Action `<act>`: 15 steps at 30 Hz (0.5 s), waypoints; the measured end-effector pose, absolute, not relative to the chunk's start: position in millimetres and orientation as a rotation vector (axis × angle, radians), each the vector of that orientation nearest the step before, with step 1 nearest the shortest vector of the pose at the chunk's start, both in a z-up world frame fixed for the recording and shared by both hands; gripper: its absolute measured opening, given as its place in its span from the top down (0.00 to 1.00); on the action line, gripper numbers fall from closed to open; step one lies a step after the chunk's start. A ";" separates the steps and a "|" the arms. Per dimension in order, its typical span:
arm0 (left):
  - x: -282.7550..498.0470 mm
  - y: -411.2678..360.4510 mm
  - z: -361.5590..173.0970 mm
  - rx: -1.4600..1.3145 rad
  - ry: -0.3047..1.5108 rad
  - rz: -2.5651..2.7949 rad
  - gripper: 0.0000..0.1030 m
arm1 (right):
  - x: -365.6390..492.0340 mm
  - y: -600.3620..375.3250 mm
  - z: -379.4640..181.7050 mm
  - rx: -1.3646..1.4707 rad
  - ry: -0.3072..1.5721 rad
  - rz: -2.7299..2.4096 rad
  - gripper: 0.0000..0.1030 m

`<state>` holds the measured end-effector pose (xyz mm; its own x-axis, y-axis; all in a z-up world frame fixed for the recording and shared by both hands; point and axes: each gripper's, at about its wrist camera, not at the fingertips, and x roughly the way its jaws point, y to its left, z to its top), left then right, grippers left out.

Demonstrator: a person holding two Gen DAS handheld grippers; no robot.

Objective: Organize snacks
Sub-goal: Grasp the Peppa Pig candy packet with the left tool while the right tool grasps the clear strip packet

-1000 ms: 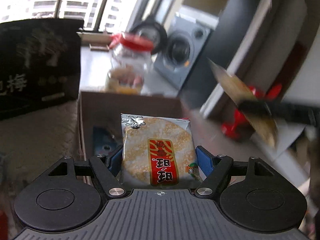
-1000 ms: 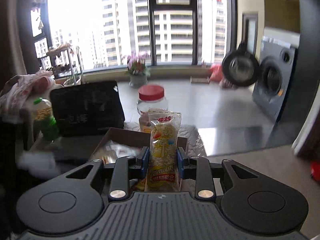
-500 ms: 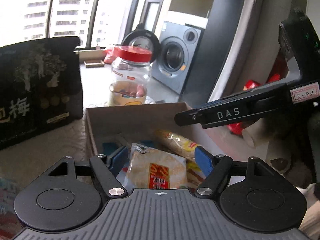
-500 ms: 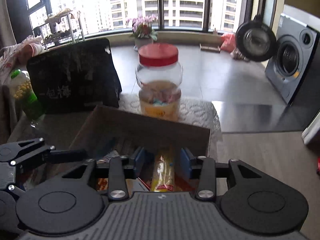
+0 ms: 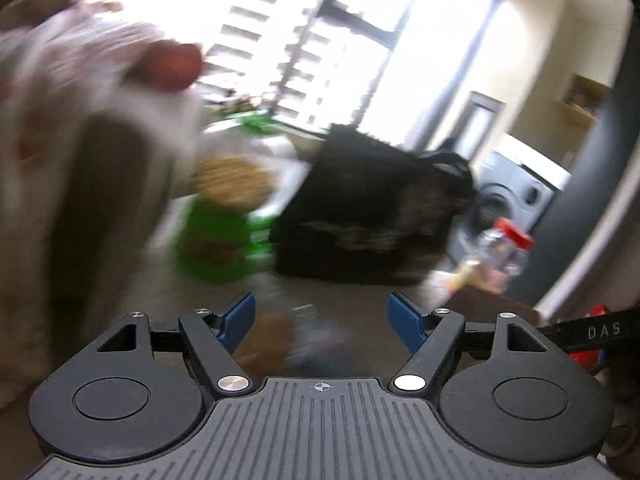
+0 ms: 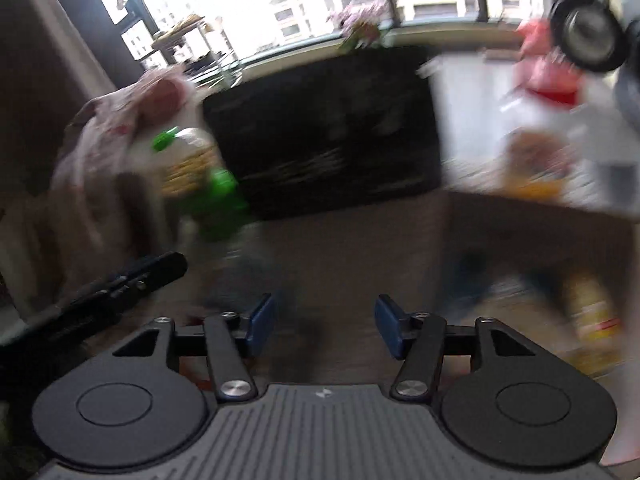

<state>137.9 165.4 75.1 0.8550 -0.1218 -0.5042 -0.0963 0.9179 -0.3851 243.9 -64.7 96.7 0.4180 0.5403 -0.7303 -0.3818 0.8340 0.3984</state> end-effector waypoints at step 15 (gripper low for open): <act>73.0 184.5 30.9 -0.385 0.671 -0.096 0.23 | 286.7 97.5 46.2 -0.223 0.923 0.579 0.40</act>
<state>73.0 184.5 30.9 0.7815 -0.2091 -0.5878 -0.0364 0.9253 -0.3775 286.7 97.5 46.2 0.4655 0.3739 -0.8022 -0.5597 0.8265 0.0605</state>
